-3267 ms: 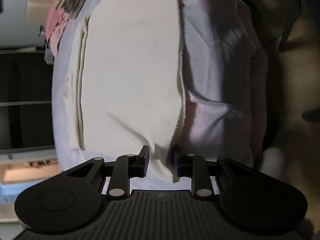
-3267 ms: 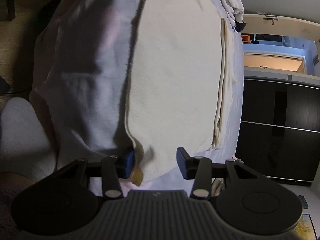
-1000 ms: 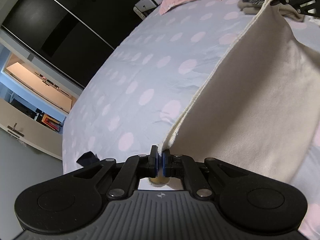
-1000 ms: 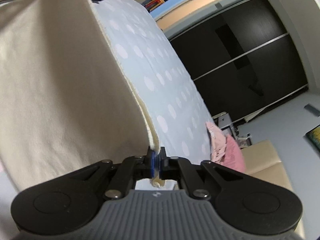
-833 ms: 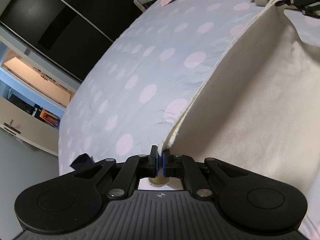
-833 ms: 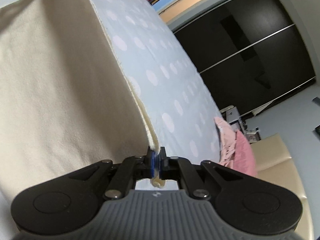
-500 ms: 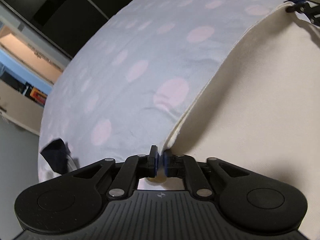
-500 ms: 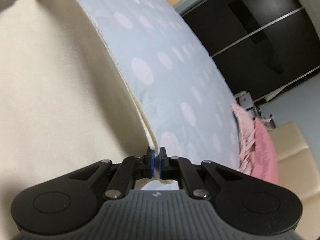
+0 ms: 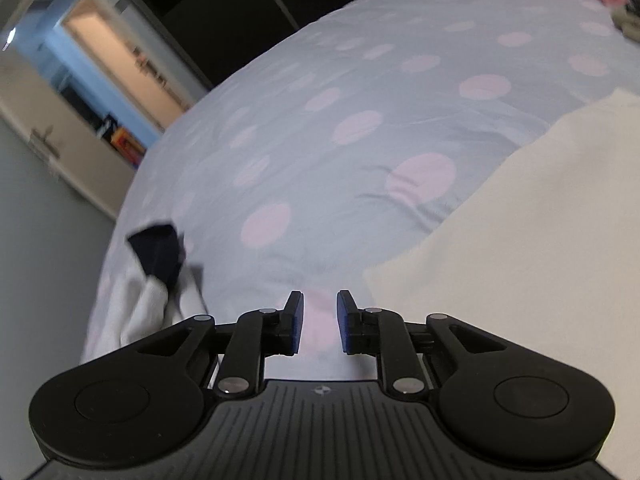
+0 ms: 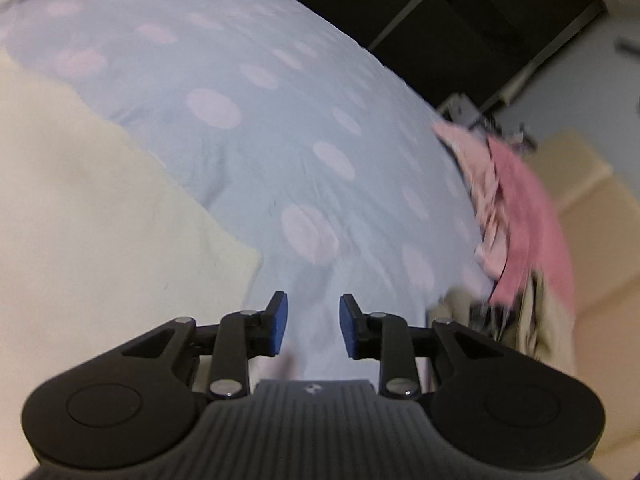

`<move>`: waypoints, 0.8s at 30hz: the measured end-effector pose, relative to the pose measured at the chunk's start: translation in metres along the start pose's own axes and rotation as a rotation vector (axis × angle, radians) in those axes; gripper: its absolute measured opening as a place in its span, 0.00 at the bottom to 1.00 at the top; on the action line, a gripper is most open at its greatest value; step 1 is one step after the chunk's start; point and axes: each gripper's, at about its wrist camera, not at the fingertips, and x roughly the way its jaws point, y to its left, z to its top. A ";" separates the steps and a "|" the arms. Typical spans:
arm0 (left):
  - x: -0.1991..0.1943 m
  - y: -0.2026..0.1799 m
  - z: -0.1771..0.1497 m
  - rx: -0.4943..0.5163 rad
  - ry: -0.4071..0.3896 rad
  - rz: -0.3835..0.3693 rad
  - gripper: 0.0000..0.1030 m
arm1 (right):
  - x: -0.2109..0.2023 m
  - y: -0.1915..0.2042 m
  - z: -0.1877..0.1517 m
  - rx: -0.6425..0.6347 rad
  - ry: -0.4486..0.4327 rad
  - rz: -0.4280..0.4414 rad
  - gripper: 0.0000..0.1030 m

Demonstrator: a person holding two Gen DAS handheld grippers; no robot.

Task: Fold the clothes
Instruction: 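Release the folded sweater and withdraw both tools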

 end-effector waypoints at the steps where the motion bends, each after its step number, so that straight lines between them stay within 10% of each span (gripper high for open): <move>1: -0.003 0.006 -0.003 -0.025 0.005 -0.013 0.17 | -0.006 -0.006 -0.005 0.042 0.012 0.032 0.35; 17: -0.068 -0.018 -0.113 -0.249 0.070 -0.312 0.20 | -0.089 -0.011 -0.121 0.396 0.051 0.459 0.41; 20: -0.065 -0.032 -0.119 -0.231 0.100 -0.308 0.12 | -0.083 -0.004 -0.131 0.447 0.106 0.496 0.09; 24: -0.063 -0.039 -0.117 -0.230 0.133 -0.283 0.03 | -0.075 0.002 -0.143 0.498 0.188 0.495 0.08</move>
